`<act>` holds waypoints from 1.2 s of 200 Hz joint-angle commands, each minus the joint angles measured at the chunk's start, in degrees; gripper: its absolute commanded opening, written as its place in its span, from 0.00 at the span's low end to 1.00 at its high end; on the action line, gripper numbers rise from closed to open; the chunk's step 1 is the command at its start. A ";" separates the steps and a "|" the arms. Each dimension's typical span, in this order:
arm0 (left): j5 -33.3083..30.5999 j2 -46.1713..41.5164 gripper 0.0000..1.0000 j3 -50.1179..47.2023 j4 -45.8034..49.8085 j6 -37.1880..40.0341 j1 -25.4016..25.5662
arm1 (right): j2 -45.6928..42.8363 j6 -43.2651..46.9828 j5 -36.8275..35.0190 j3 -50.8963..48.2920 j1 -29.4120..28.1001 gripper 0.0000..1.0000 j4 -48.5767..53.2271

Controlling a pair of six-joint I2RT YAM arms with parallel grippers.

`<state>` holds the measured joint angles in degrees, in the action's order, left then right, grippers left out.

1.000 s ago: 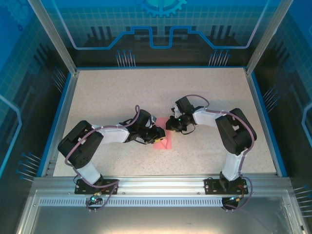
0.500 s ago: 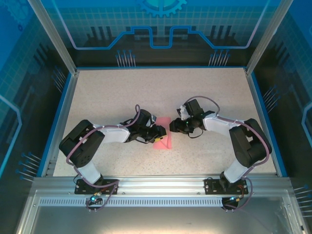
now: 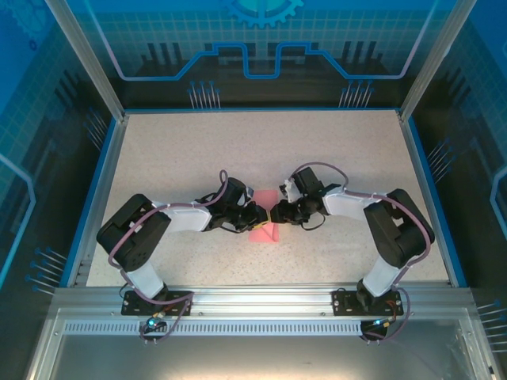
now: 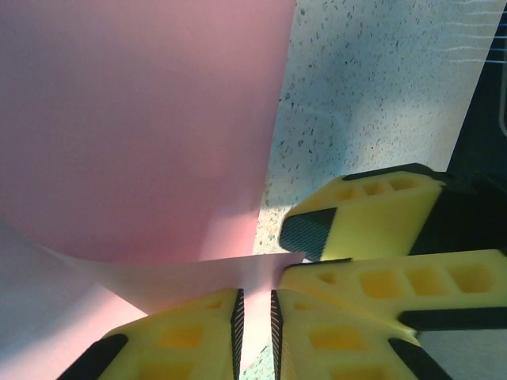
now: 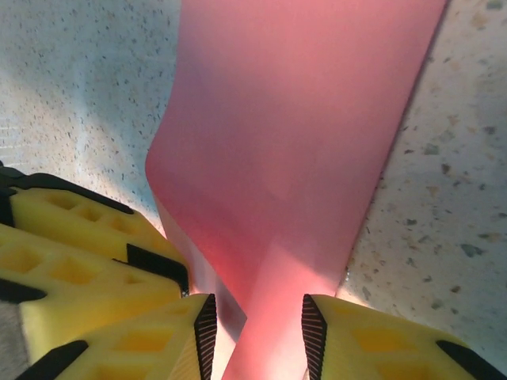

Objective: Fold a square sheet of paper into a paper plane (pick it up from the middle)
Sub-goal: Fold the triangle a second time at the center of the table.

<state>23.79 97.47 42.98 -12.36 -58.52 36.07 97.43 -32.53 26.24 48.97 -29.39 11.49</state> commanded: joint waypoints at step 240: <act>0.40 -2.20 0.30 0.23 1.20 3.10 0.04 | 4.24 1.55 -7.43 4.82 -0.27 0.04 1.70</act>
<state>22.76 95.09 41.87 -10.85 -56.84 36.05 100.75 -31.83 19.88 52.62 -29.69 11.84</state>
